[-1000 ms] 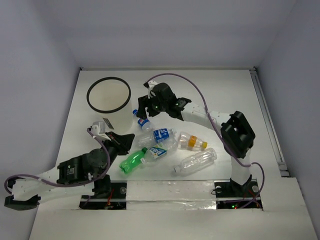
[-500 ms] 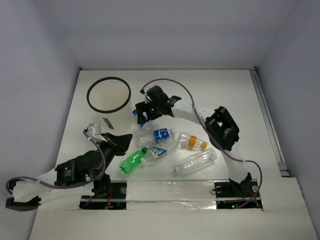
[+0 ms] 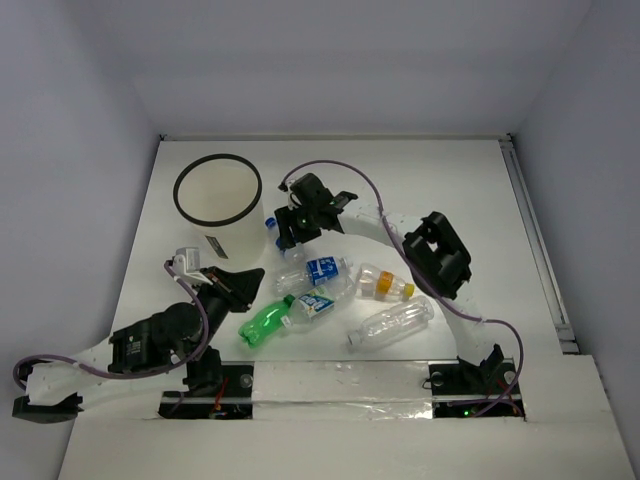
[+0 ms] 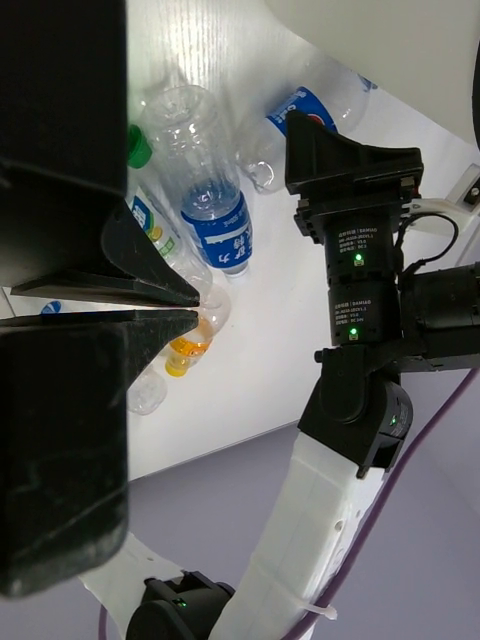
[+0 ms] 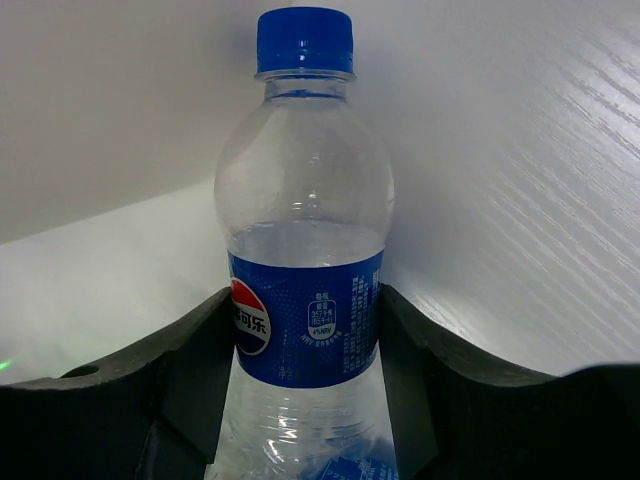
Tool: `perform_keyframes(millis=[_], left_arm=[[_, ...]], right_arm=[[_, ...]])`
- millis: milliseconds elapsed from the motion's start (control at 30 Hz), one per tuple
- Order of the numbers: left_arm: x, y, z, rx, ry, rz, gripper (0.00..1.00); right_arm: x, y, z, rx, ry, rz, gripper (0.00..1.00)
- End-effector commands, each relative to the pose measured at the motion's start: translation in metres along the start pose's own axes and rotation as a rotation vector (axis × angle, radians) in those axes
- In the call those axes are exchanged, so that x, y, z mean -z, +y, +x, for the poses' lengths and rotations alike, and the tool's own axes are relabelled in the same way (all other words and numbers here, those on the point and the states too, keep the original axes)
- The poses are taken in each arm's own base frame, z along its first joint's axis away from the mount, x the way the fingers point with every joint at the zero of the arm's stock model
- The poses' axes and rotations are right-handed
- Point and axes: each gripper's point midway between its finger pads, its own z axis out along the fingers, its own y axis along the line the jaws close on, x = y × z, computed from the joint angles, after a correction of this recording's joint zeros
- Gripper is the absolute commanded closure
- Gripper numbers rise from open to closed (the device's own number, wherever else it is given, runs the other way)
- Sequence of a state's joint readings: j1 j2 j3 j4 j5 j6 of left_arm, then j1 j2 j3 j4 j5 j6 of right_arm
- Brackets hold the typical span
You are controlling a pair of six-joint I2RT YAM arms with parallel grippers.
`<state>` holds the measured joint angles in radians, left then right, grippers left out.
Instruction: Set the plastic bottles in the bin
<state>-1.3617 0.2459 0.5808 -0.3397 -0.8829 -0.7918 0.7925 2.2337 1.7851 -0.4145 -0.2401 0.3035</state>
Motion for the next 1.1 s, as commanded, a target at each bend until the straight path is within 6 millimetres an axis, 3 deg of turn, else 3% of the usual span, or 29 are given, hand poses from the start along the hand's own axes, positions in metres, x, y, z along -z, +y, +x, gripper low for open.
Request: perform_keyframes(millis=[0,167,367,400,467,500,600,700,833,867,900,933,967,1033,1067], left_arm=[[-0.002,-0.002,0.002,0.0,-0.003,0.01,0.97],[-0.003,-0.003,0.002,-0.005,-0.003,0.006,0.97],[-0.002,-0.006,0.001,-0.005,0.001,0.013,0.97],[-0.003,-0.006,0.002,-0.006,0.001,0.012,0.97],[-0.002,-0.005,0.001,-0.003,-0.001,0.012,0.97],[-0.002,-0.005,0.0,0.003,-0.003,0.01,0.97],[0.0,0.003,-0.001,0.035,-0.013,-0.011,0.97],[0.002,0.016,0.003,0.061,-0.022,-0.031,0.97],[0.001,0.029,0.015,0.081,-0.007,-0.065,0.97],[0.001,0.028,0.016,0.095,-0.005,-0.069,0.97],[0.0,0.029,0.019,0.084,0.005,-0.078,0.97],[-0.001,0.029,0.022,0.079,0.012,-0.082,0.97],[-0.002,0.028,0.023,0.081,0.018,-0.084,0.96],[-0.004,0.028,0.03,0.065,0.038,-0.095,0.96],[-0.004,0.028,0.033,0.065,0.047,-0.097,0.96]], right_arm=[[0.019,0.001,-0.033,-0.004,-0.103,0.001,0.49],[0.059,0.005,-0.066,-0.016,-0.245,0.0,0.5],[0.112,-0.018,-0.085,-0.029,-0.379,0.1,0.5],[0.133,-0.012,-0.094,-0.02,-0.427,0.1,0.5],[0.155,-0.006,-0.102,0.006,-0.486,0.096,0.5],[0.183,0.006,-0.114,0.022,-0.553,0.079,0.5],[0.229,0.029,-0.138,0.059,-0.676,0.023,0.5],[0.28,0.072,-0.168,0.115,-0.812,-0.104,0.5],[0.301,0.137,-0.193,0.207,-0.891,-0.255,0.5],[0.285,0.145,-0.197,0.231,-0.877,-0.266,0.5],[0.283,0.16,-0.2,0.254,-0.884,-0.289,0.5],[0.293,0.172,-0.211,0.269,-0.92,-0.309,0.5],[0.271,0.172,-0.214,0.271,-0.893,-0.315,0.5],[0.278,0.194,-0.224,0.288,-0.919,-0.372,0.5],[0.273,0.194,-0.228,0.282,-0.92,-0.37,0.5]])
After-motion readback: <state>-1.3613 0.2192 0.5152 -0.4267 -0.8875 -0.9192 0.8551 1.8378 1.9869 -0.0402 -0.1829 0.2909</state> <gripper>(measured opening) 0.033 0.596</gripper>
